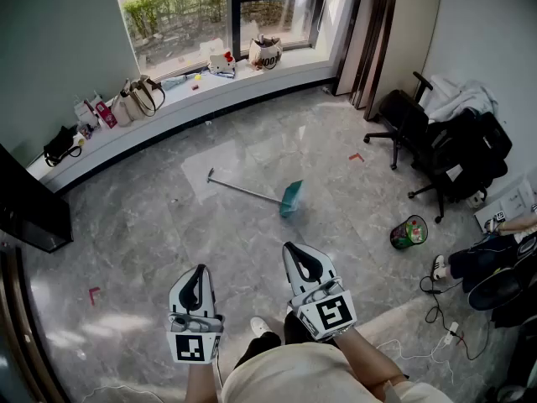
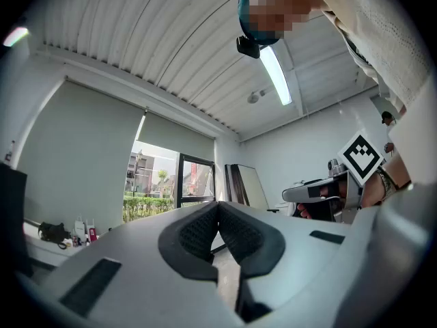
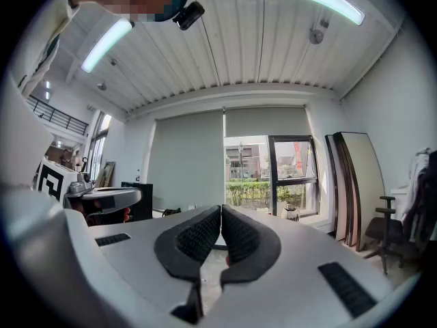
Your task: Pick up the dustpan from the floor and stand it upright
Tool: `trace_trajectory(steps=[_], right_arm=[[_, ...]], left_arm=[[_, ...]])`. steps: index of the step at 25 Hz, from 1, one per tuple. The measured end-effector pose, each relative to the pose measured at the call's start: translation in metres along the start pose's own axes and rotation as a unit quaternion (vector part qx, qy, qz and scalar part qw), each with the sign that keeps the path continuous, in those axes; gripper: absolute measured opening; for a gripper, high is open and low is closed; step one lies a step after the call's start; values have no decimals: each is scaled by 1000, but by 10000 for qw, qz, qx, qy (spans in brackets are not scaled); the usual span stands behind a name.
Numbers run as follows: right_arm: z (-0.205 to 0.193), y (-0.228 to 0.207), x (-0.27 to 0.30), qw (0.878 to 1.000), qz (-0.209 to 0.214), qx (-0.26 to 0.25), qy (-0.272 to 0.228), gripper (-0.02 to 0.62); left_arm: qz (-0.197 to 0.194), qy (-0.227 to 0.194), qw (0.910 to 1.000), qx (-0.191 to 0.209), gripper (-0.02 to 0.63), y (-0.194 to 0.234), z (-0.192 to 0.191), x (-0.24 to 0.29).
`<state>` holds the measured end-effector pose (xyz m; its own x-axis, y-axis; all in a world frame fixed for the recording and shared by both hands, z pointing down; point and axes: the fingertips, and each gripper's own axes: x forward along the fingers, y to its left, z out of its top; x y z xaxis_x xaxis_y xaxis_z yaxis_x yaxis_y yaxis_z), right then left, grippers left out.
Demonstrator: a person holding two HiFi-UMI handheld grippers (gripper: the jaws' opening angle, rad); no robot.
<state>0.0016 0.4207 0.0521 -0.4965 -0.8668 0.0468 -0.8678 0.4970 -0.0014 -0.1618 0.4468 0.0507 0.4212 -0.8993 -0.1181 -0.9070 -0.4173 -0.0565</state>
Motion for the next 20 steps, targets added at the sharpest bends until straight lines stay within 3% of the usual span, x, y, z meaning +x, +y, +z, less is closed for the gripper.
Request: trace_trajectory(steps=[9, 14, 20], right_arm=[[-24, -33, 72, 9998, 142, 58, 143, 18], [-40, -66, 158, 9985, 379, 319, 238, 18], [-29, -113, 275, 9961, 779, 363, 209, 18]], left_arm=[[96, 133, 9998, -97, 11, 31, -28, 59], [228, 113, 9990, 359, 11, 72, -43, 125], [453, 138, 9978, 456, 11, 121, -53, 220]])
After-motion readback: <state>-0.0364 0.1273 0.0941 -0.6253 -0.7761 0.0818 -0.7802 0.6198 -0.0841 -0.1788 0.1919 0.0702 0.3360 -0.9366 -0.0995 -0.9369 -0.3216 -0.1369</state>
